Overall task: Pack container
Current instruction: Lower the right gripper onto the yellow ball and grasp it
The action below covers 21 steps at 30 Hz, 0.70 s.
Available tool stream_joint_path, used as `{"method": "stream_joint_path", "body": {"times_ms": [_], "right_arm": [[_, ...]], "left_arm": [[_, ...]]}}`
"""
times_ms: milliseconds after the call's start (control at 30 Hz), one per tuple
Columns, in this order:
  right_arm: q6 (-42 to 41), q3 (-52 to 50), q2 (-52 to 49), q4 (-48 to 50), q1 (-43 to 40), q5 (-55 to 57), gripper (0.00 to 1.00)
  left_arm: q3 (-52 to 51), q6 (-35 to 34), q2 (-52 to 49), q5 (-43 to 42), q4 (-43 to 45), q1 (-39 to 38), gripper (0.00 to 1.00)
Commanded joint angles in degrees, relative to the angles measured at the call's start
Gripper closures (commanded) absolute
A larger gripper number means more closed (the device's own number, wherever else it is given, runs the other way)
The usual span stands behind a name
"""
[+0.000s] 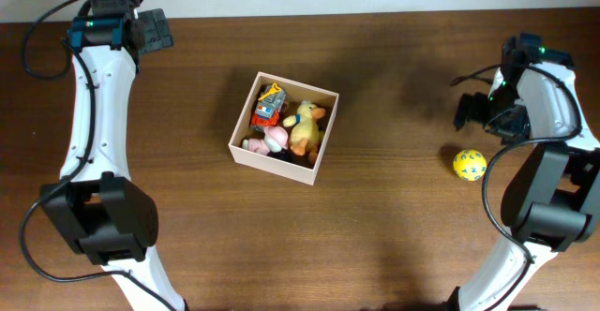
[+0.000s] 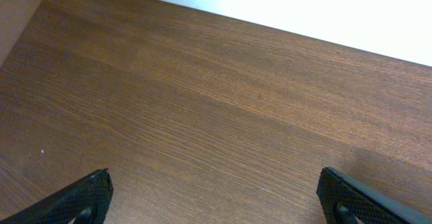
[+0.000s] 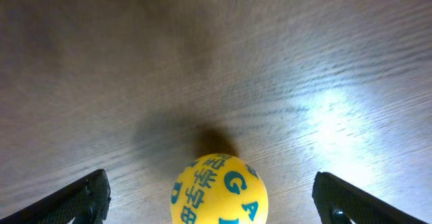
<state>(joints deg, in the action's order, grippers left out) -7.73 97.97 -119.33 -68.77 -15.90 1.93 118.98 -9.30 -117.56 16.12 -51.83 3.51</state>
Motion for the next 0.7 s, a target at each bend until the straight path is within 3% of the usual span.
{"method": "stream_joint_path", "body": {"times_ms": [0, 200, 333, 367, 433, 533, 667], "right_arm": [[0.2, -3.6, -0.3, 0.2, 0.1, -2.1, 0.01], [0.1, -9.8, -0.3, 3.1, 0.1, -4.8, 0.0], [0.1, -11.1, -0.3, 4.6, 0.1, -4.8, 0.21], [0.1, -11.1, -0.3, 5.0, 0.1, -4.8, 0.42], [0.1, -11.1, -0.3, 5.2, 0.1, -4.8, 0.55], [0.1, -11.1, -0.3, 5.4, 0.1, -4.9, 0.58], [0.2, -11.0, -0.3, 5.8, 0.1, -7.5, 0.7]], "left_arm": [[0.2, -0.7, 0.1, 0.6, -0.1, 0.0, 0.01], [0.2, -0.7, 0.1, 0.6, -0.1, 0.0, 0.01], [0.2, -0.7, 0.1, 0.6, -0.1, 0.0, 0.01], [0.2, -0.7, 0.1, 0.6, -0.1, 0.0, 0.01], [0.2, -0.7, 0.1, 0.6, -0.1, 0.0, 0.01], [0.2, -0.7, 0.1, 0.6, -0.1, 0.0, 0.01], [0.2, -0.7, 0.1, 0.6, -0.1, 0.0, 0.01]]}}
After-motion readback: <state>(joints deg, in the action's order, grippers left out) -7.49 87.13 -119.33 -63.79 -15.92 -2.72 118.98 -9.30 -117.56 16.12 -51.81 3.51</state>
